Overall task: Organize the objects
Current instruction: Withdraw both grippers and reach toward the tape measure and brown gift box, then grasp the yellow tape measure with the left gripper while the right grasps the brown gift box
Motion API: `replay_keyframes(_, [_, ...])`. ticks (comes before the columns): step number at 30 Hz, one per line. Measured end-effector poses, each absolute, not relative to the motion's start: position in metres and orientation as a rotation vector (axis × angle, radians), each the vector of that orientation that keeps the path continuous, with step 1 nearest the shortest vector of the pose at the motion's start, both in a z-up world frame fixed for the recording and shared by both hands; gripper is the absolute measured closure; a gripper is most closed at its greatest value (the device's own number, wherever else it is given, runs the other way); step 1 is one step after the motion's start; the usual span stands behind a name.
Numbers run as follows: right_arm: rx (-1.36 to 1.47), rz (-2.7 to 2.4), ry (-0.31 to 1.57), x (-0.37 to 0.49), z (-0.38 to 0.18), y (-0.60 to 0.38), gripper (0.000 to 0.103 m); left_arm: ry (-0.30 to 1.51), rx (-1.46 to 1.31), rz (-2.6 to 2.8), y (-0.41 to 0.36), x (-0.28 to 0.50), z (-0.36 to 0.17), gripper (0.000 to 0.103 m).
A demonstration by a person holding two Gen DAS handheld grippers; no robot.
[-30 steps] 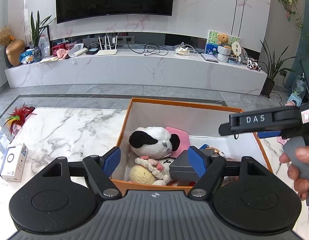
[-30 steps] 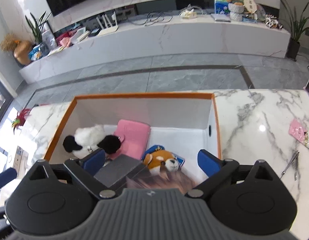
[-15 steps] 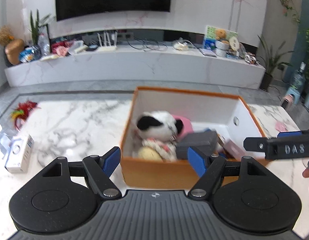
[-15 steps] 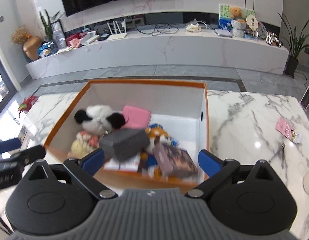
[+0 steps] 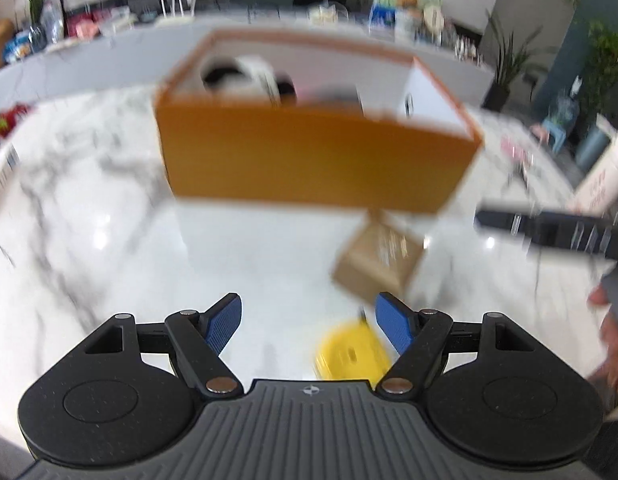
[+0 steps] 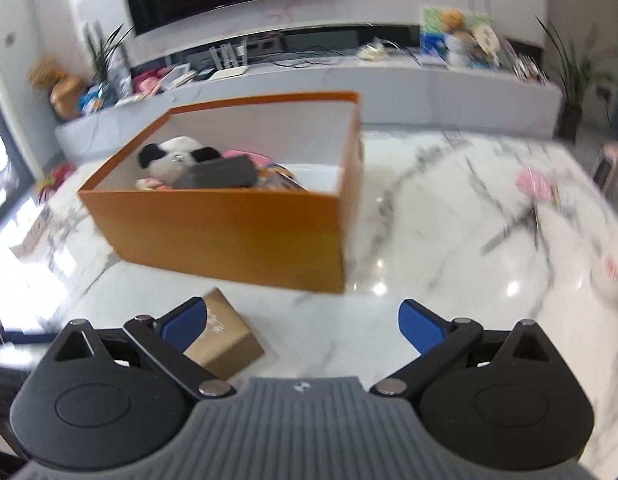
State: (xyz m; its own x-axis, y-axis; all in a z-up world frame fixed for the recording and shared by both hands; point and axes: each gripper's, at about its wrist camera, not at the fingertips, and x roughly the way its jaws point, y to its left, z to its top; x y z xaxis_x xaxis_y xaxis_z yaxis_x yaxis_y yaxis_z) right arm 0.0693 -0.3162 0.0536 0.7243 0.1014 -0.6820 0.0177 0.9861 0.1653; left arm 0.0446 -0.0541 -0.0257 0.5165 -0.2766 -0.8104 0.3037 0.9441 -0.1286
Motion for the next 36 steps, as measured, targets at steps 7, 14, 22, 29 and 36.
replay_keyframes(7, [0.276, 0.024, 0.763, 0.060, 0.045, -0.354, 0.001, 1.050, 0.081, -0.343, -0.091, 0.042, -0.066, 0.016])
replay_keyframes(14, [0.269, 0.055, 0.771, 0.059, 0.042, -0.355, 0.001, 1.052, 0.129, -0.300, -0.100, 0.042, -0.078, 0.015])
replay_keyframes(22, [0.135, 0.121, 0.808, 0.079, 0.031, -0.315, 0.001, 1.042, 0.156, -0.260, -0.070, 0.046, -0.079, 0.006])
replay_keyframes(29, [0.090, 0.174, 0.846, 0.097, 0.017, -0.283, 0.001, 1.017, 0.081, -0.310, -0.046, 0.052, -0.075, 0.007])
replay_keyframes(36, [0.035, 0.236, 0.868, 0.114, 0.003, -0.258, 0.001, 0.986, 0.184, -0.341, -0.062, 0.046, -0.079, 0.007])
